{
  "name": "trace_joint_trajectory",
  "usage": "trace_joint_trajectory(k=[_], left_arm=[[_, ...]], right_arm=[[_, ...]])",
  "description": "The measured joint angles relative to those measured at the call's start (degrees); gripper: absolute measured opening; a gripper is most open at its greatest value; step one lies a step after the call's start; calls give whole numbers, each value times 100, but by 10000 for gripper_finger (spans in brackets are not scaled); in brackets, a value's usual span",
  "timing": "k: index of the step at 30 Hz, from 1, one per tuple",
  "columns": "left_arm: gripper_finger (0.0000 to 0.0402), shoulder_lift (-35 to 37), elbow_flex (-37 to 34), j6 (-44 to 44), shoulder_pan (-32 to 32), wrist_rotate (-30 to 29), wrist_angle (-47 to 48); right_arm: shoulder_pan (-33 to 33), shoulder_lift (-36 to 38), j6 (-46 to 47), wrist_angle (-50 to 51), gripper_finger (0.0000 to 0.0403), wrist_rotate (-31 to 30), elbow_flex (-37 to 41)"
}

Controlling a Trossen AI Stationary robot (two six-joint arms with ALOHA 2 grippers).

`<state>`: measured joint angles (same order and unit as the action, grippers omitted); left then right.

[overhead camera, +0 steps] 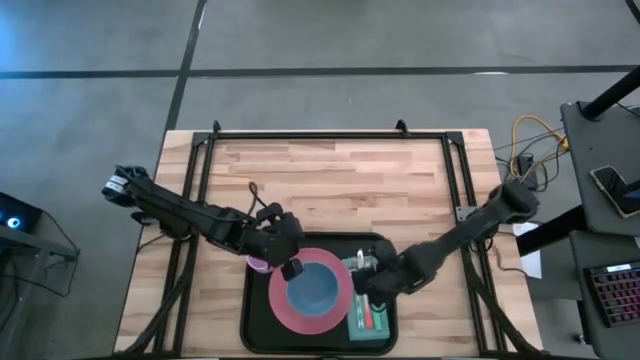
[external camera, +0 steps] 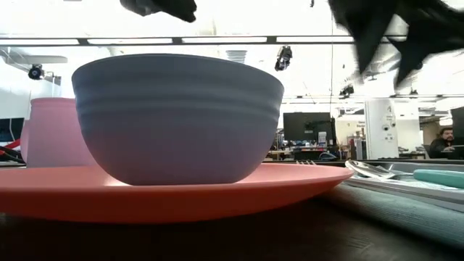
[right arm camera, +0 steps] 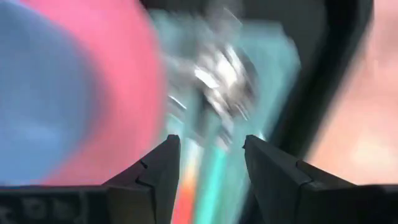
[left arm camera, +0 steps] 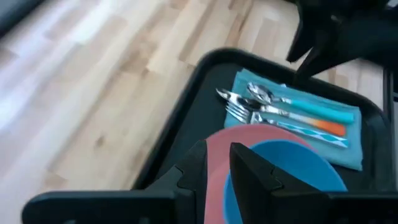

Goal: Set up tray
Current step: Return to Home Position

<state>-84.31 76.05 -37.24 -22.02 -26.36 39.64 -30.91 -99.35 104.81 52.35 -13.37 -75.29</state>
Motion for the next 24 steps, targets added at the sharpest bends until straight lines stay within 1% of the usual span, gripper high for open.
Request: trace_joint_trajectory(k=[3,6,8,12,14,17,20,22,24], left_arm=[[50,156,0,375,32,-242,-2],[50,310,7,700,120,-305,-24],[50,415,53,734,152,-323,-13],[50,666,204,739,155,-405,-61],[50,787,260,736,155,-395,-61],[50,950,270,622,144,-180,-174],[50,1133,240,648,146,8,-324],[50,1311,68,829,146,61,-684],[50,1559,-292,1022,146,356,-1266]], right_arm=[[20,480,-1185,-48,174,-1050,-168],[92,992,-2444,6,175,-1666,-268],[153,1392,-2907,-3,175,-1863,-338],[224,2217,-3033,-138,171,-1983,-433],[189,2548,-3578,-409,171,-2128,-424],[113,2918,-4632,-955,173,-2040,-349],[176,3167,-5161,-1708,173,-1490,-105],[265,3237,-5532,-2736,172,-1028,351],[373,3226,-5904,-4213,171,-528,1054]])
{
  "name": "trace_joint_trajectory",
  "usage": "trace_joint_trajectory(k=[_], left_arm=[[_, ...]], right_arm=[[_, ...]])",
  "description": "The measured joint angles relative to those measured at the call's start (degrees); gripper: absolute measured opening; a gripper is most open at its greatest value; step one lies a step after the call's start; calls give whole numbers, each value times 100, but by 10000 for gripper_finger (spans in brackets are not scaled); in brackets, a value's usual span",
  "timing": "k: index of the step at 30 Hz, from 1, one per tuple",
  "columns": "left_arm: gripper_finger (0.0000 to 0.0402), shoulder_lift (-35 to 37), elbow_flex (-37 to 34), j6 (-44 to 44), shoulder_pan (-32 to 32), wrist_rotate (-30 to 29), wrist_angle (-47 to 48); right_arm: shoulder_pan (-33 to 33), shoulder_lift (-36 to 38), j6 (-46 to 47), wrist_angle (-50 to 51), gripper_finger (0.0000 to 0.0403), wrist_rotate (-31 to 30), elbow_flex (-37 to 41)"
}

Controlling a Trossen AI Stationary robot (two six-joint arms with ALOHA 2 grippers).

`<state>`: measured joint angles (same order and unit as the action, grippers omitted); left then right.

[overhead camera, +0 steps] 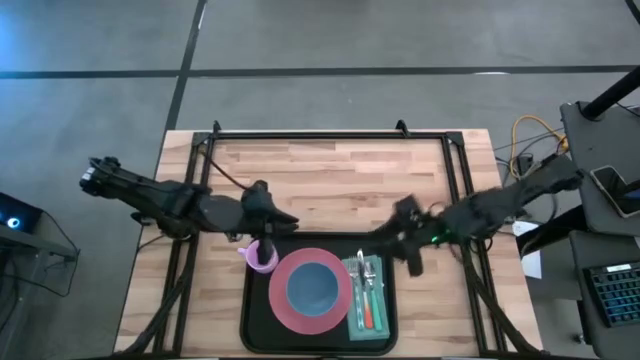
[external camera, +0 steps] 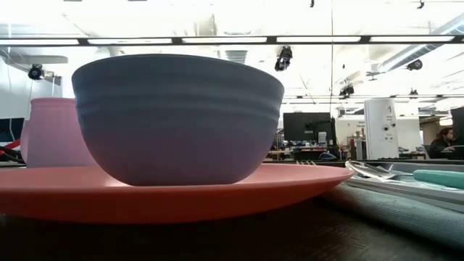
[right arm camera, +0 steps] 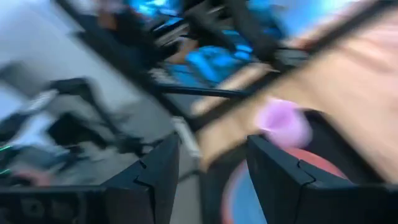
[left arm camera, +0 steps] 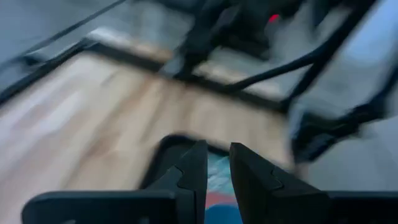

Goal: Set up tray
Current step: Return to Home Position

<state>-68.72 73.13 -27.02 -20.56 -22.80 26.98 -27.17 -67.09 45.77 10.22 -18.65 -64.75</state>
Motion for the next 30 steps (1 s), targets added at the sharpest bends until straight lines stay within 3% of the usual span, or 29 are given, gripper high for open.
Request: trace_joint_trajectory(k=[4,7,10,15,21,30], left_arm=[[50,632,-1273,146,3,892,-2097],[50,1111,-2410,234,-1,1344,-3714],[50,1706,-3277,378,6,1422,-4550],[50,2781,-4192,387,99,1335,-4574],[50,3991,-4956,404,271,1333,-4559],[50,5367,-6156,341,267,1335,-4512]], right_arm=[[379,-246,-631,-3671,171,940,1575],[787,-235,-797,-5106,168,1369,2421],[1325,92,-546,-5104,166,2139,3006],[2208,882,-488,-4905,166,3036,3920],[2994,1973,-374,-4814,162,3025,5011],[2946,2934,-290,-4829,159,2914,5953]])
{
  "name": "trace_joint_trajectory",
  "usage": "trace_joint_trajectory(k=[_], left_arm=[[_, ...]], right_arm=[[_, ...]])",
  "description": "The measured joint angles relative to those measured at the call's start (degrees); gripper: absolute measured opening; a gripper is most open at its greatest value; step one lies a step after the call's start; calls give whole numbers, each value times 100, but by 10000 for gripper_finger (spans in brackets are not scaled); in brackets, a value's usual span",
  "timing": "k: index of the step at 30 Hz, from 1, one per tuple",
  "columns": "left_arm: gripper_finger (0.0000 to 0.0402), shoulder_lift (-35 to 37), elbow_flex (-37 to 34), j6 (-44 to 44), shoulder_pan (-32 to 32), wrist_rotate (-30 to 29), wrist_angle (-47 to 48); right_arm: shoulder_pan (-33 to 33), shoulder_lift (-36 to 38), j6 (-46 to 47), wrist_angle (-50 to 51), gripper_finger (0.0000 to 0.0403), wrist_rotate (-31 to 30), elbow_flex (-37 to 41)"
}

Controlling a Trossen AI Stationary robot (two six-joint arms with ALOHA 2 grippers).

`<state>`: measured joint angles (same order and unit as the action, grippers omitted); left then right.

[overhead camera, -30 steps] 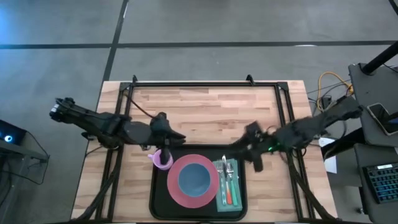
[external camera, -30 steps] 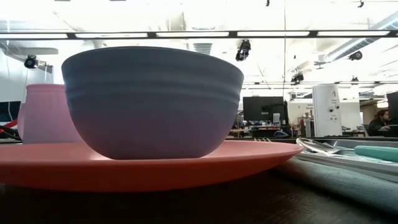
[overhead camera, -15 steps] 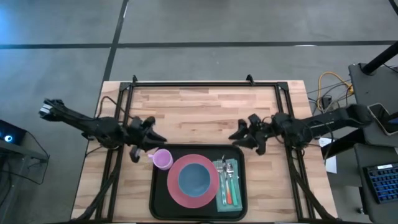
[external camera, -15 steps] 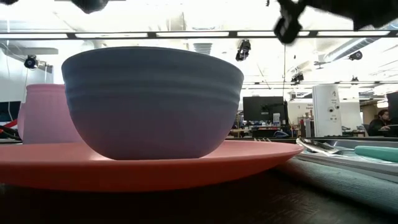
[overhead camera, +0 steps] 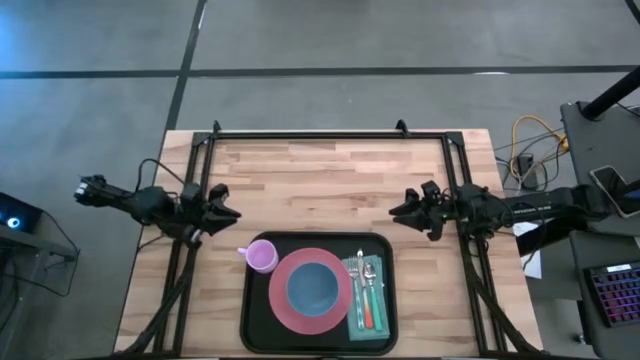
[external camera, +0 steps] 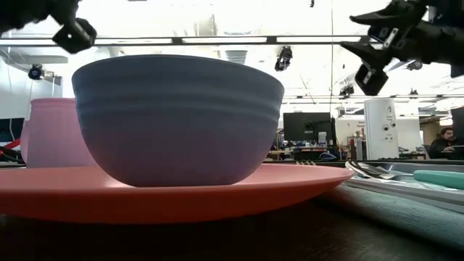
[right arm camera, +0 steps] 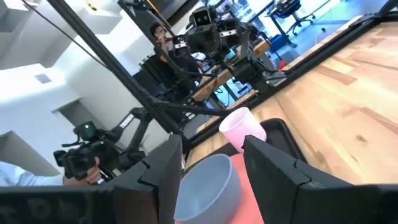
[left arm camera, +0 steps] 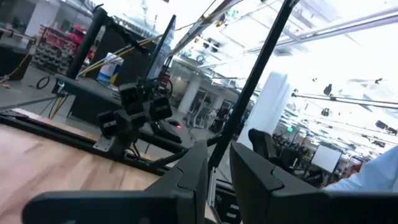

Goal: Set up tray
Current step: Return to Home Position

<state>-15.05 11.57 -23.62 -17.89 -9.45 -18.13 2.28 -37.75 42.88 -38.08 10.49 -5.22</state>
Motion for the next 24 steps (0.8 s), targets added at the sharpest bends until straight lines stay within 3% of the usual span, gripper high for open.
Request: trace_joint_trajectory(k=[5,8,14,24], left_arm=[[50,565,-418,-81,-2,6,-38],[50,845,-592,299,0,-7,-41],[50,1278,-937,565,1,-462,-37],[50,1065,-1097,555,-4,-459,466]], right_arm=[[13,337,-116,1,157,-247,398],[13,500,-179,331,155,-440,473],[13,563,13,805,157,-455,471],[13,421,50,774,150,-456,471]])
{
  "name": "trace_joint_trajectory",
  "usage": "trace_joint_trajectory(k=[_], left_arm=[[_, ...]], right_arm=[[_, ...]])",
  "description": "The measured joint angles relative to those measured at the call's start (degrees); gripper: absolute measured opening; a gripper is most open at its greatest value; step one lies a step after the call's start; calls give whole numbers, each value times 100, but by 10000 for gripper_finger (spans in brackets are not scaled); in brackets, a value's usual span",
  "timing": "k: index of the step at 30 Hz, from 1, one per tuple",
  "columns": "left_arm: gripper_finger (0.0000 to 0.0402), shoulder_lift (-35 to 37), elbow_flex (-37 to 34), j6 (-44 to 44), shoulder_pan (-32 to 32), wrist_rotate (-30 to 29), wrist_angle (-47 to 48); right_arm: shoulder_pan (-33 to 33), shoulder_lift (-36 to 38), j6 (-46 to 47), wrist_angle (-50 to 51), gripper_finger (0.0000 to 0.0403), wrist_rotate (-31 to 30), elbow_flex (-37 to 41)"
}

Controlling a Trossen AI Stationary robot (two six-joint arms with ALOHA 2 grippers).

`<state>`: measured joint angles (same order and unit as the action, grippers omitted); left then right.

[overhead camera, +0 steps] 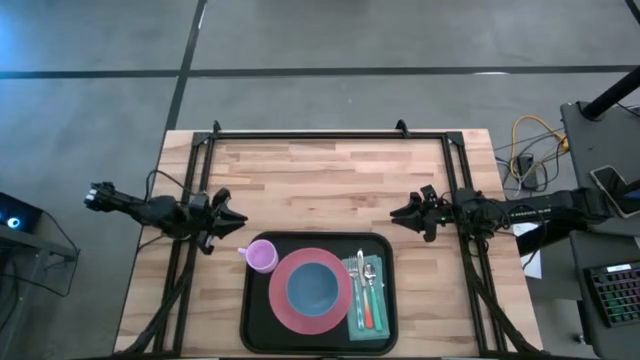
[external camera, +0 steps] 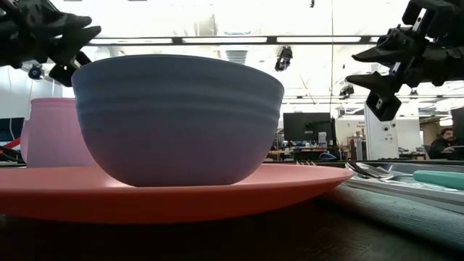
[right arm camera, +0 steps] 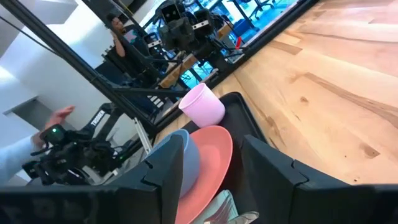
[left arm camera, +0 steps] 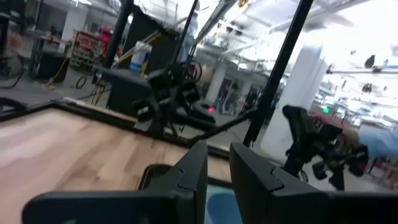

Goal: Set up tray
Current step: Return to Home Position

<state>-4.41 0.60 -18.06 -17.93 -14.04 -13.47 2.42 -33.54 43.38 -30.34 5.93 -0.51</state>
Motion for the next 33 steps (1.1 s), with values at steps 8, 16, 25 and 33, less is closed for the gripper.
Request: trace_joint_trajectory(k=[8,16,25,33], left_arm=[[50,-130,0,0,4,2,500],[50,424,0,-5,5,15,986],[50,424,-2,-4,994,19,992],[50,424,-5,-4,2030,13,992]], right_arm=[[-2,264,1,13,157,1,-1],[-2,1564,13,1,151,3,-4],[0,2353,11,11,143,4,-4],[0,3346,11,-3,148,3,-4]])
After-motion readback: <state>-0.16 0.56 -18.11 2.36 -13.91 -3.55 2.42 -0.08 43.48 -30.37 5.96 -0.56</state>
